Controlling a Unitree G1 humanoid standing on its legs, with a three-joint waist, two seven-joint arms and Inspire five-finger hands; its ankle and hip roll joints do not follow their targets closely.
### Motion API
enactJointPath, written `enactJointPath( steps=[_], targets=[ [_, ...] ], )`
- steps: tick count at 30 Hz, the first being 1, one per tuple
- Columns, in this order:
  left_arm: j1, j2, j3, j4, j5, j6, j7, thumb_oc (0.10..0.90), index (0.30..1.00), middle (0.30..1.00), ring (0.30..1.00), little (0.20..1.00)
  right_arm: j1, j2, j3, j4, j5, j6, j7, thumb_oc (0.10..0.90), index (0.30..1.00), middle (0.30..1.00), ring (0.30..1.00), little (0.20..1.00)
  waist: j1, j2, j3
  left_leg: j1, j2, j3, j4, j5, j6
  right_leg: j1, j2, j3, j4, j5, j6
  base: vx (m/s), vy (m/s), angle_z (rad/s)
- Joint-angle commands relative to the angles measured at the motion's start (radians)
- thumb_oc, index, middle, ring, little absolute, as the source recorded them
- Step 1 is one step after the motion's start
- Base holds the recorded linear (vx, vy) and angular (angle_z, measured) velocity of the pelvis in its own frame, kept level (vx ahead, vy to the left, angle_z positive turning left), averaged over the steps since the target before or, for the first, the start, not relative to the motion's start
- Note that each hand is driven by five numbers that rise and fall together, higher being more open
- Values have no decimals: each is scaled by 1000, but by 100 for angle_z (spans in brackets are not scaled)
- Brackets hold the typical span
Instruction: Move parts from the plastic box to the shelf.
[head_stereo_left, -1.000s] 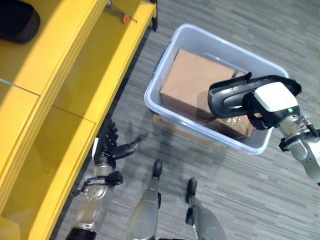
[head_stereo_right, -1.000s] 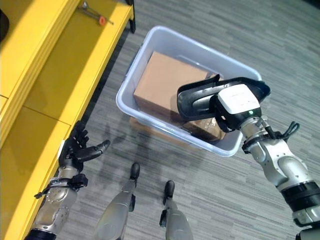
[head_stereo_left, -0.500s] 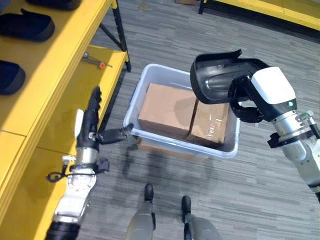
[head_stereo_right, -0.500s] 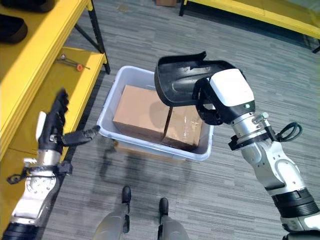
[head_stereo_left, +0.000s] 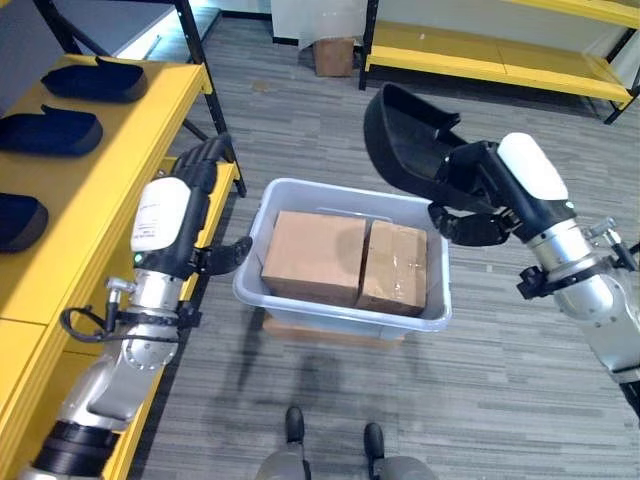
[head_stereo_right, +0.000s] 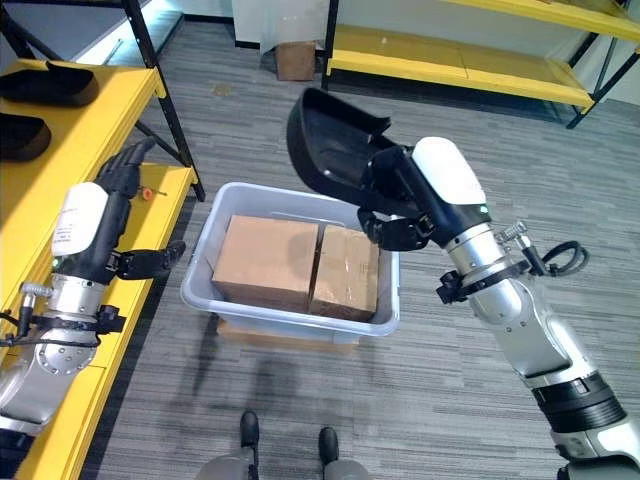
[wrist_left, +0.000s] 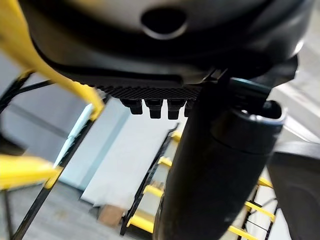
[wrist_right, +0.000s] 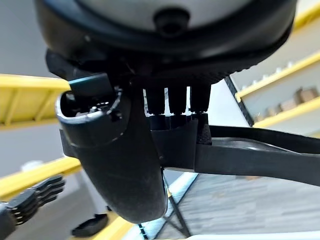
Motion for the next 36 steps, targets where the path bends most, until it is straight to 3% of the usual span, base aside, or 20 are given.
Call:
enactJointPath(
  steps=[1, 13, 24, 31, 36],
  targets=[
    [-69, 49, -67, -3, 102, -55, 93, 900, 1000, 1000, 1000, 1000, -142, -36, 44, -29, 111, -70, -47, 400, 300, 300, 300, 300, -5, -8, -240, 4, 146, -14, 3, -7, -93, 7, -40, -28, 22, -57, 61, 0, 0, 0],
    [-222, 225, -217, -26, 271, -58, 95, 900, 1000, 1000, 1000, 1000, -216, -90, 110, -38, 155, -86, -35, 400, 300, 300, 300, 300, -26, 1, -259, 9, 145, -8, 1, -9, -98, 14, -44, -24, 12, -52, 64, 0, 0, 0],
    [-231, 258, -187, -59, 314, -44, 112, 900, 1000, 1000, 1000, 1000, -197, -124, 117, -44, 137, -83, -9, 400, 300, 300, 300, 300, -29, 3, -263, 16, 146, -7, -1, -11, -99, 21, -44, -23, 10, -53, 63, 0, 0, 0],
    [-175, 235, -137, -69, 323, -37, 114, 900, 1000, 1000, 1000, 1000, -134, -122, 67, -26, 118, -78, -10, 400, 300, 300, 300, 300, -30, 5, -264, 17, 144, -8, -1, -11, -99, 24, -45, -25, 9, -53, 63, 0, 0, 0],
    [-106, 192, -72, -71, 311, -30, 107, 900, 1000, 1000, 1000, 1000, -37, -76, 2, 46, 104, -55, -8, 400, 300, 300, 300, 300, -28, 7, -260, 17, 141, -9, 1, -13, -97, 28, -47, -26, 7, -54, 61, 0, 0, 0]
  ],
)
